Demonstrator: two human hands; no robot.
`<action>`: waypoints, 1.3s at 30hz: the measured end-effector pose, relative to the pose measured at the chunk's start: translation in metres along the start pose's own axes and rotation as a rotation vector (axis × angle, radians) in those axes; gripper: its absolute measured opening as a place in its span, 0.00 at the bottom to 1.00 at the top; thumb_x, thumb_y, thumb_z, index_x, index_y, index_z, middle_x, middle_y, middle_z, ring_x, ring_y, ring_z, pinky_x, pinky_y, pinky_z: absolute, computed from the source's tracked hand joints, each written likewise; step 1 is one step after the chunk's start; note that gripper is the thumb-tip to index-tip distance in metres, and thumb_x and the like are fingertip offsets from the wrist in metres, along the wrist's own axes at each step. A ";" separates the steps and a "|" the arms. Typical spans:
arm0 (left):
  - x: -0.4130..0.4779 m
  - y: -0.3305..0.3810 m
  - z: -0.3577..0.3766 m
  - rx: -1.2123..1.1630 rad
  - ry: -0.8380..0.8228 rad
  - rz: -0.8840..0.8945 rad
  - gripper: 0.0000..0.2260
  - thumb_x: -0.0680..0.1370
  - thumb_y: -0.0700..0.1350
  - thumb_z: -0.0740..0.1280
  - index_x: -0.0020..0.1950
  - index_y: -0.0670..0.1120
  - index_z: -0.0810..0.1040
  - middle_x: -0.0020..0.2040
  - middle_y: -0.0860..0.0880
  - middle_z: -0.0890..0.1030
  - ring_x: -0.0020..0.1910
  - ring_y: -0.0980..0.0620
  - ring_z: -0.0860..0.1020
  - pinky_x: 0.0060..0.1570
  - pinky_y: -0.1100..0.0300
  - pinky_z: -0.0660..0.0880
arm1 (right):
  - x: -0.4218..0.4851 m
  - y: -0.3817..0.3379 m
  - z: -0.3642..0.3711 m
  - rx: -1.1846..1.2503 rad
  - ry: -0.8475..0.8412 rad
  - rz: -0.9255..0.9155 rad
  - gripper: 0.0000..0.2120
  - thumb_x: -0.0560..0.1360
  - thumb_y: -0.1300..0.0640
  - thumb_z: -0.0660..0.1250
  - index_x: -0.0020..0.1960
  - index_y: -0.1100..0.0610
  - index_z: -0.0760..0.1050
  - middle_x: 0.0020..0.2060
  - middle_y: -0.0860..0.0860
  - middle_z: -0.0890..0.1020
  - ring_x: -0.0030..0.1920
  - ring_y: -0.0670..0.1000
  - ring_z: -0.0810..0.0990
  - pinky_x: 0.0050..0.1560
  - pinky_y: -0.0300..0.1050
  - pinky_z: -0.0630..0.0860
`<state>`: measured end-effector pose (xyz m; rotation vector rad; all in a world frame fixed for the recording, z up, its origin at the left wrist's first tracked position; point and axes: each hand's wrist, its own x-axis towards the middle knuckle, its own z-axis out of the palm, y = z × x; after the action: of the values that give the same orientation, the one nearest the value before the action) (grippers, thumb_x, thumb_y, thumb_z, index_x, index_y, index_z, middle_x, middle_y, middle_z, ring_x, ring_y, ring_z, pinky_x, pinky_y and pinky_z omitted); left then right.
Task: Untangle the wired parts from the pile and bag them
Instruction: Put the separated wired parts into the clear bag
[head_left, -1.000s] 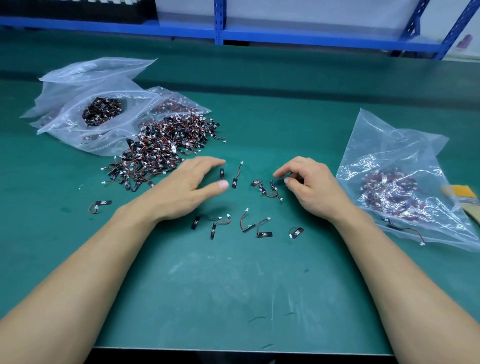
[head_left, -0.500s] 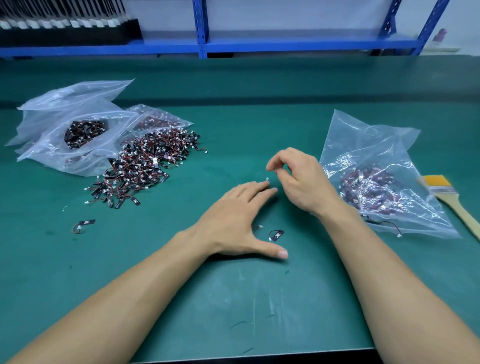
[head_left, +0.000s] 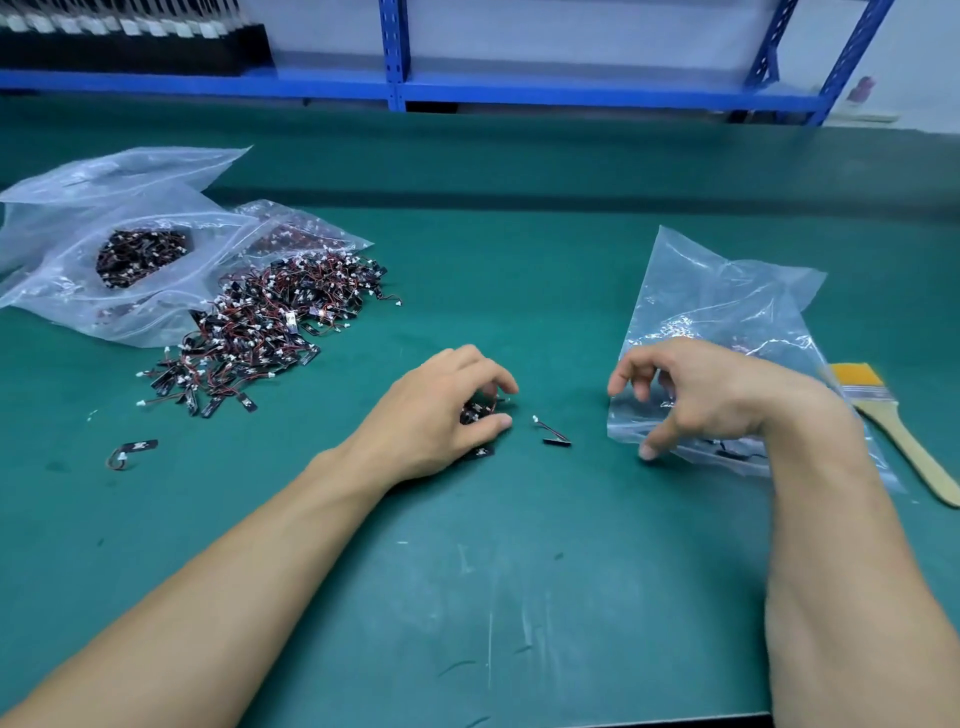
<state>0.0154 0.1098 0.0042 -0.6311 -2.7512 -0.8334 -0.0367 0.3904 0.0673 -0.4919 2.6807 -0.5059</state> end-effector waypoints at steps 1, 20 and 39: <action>-0.001 -0.001 -0.001 -0.008 0.006 -0.005 0.13 0.76 0.55 0.71 0.59 0.56 0.77 0.51 0.59 0.74 0.53 0.58 0.72 0.55 0.52 0.74 | 0.000 0.003 0.000 0.017 -0.018 -0.007 0.22 0.61 0.58 0.84 0.48 0.44 0.79 0.42 0.44 0.78 0.33 0.41 0.74 0.30 0.35 0.72; -0.002 0.010 0.006 0.041 -0.113 0.110 0.10 0.77 0.61 0.68 0.51 0.57 0.78 0.52 0.59 0.72 0.49 0.56 0.69 0.51 0.54 0.72 | 0.005 -0.029 0.015 -0.009 0.187 -0.144 0.21 0.63 0.47 0.80 0.51 0.41 0.76 0.44 0.41 0.76 0.40 0.35 0.74 0.38 0.33 0.68; -0.004 0.017 0.007 0.102 0.015 0.038 0.01 0.75 0.52 0.68 0.45 0.56 0.79 0.51 0.60 0.74 0.54 0.54 0.68 0.58 0.50 0.69 | 0.016 -0.041 0.026 0.169 0.711 -0.275 0.10 0.69 0.64 0.73 0.42 0.49 0.82 0.30 0.36 0.80 0.30 0.43 0.77 0.36 0.27 0.70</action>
<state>0.0258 0.1252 0.0060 -0.6527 -2.7389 -0.6820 -0.0286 0.3411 0.0569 -0.7466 3.1951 -1.1631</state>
